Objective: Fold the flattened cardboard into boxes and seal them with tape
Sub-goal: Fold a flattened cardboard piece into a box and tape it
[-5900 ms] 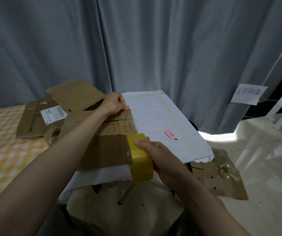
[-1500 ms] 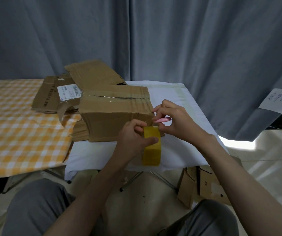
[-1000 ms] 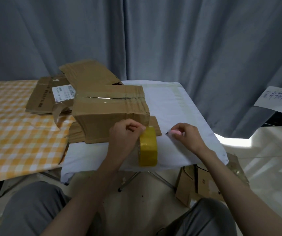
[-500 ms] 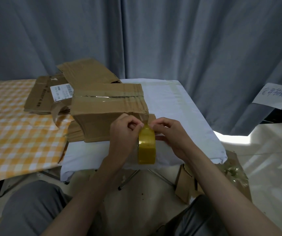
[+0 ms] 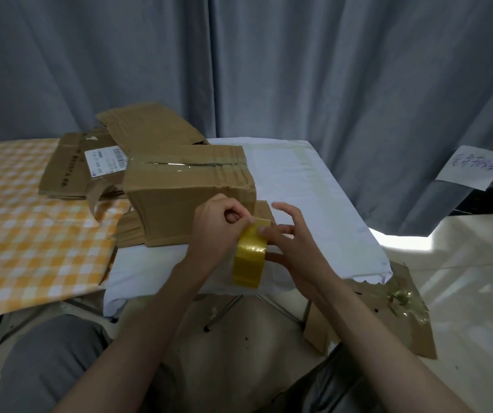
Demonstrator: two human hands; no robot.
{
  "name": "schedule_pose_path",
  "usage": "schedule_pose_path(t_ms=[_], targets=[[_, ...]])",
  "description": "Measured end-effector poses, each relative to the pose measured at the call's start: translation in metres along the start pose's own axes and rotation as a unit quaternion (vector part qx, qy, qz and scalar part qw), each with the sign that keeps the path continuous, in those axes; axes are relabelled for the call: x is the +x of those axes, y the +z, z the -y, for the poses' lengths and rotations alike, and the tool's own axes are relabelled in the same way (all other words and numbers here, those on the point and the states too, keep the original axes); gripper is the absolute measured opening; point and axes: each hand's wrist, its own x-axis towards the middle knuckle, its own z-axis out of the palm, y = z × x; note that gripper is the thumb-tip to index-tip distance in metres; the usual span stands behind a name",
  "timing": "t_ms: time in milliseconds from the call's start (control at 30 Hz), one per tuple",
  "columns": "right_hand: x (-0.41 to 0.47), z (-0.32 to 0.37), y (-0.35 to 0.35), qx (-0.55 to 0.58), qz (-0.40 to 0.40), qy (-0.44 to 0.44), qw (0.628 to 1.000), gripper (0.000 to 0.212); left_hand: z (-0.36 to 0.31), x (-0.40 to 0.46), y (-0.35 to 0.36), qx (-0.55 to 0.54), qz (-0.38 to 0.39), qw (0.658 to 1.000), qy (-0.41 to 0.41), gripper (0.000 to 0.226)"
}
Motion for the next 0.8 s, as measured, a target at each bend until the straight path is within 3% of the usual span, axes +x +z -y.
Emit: schedule_pose_path(t_ms=[100, 333, 467, 800], targets=[[-0.009, -0.008, 0.005, -0.012, 0.015, 0.034, 0.999, 0.068, -0.003, -0.004, 0.005, -0.006, -0.008, 1.0, 0.014, 0.009], [-0.027, 0.002, -0.011, -0.009, -0.041, -0.098, 0.994, 0.033, -0.045, -0.011, 0.006, -0.078, -0.048, 0.993, 0.077, 0.009], [-0.029, 0.018, -0.026, -0.038, -0.041, -0.147, 0.988, 0.021, -0.069, -0.003, 0.003, -0.108, -0.053, 0.99, 0.066, 0.008], [-0.031, 0.017, -0.066, -0.109, -0.034, -0.203, 0.972, 0.013, -0.083, 0.034, 0.019, 0.054, 0.132, 0.99, 0.011, 0.021]])
